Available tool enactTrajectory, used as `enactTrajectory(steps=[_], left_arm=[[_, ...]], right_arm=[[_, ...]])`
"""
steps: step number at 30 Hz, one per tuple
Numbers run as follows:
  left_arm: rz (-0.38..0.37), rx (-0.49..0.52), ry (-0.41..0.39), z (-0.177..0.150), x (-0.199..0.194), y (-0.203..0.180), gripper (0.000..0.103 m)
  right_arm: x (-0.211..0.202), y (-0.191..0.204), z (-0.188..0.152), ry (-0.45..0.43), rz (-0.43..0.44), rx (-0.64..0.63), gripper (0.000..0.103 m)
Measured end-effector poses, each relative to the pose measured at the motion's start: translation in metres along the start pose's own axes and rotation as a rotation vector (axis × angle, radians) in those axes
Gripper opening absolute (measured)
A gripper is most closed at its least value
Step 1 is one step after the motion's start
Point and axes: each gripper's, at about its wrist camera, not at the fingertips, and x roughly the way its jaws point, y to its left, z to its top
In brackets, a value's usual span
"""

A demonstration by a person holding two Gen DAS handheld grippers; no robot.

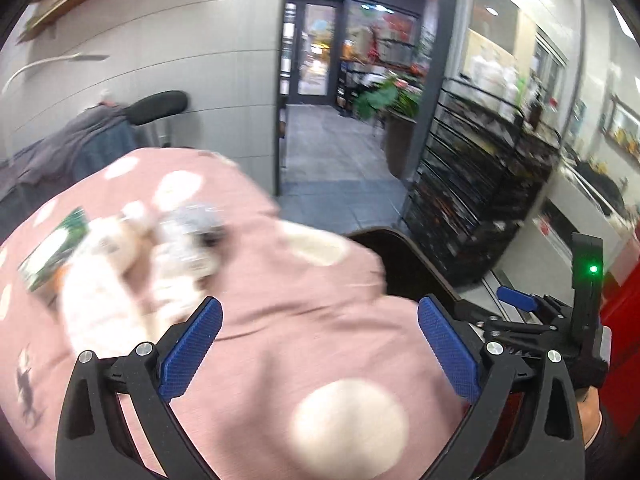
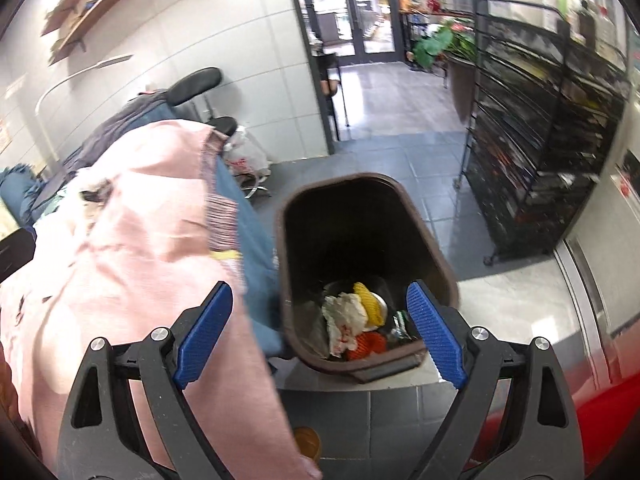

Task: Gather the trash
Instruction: 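Grasp the orange foam net with the left tool while the right tool grasps the clear plastic bag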

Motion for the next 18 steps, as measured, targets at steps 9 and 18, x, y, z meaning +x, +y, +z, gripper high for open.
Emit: enactTrajectory(steps=[9, 18], left_arm=[[0.180, -0.157, -0.031, -0.021, -0.042, 0.099, 0.082], [0.301, -0.232, 0.056, -0.041, -0.043, 0.187, 0.062]], right_arm=[[-0.007, 0.055, 0.011, -0.018, 0.079, -0.111, 0.088], [-0.011, 0.095, 0.023, -0.031, 0.129, -0.182, 0.088]])
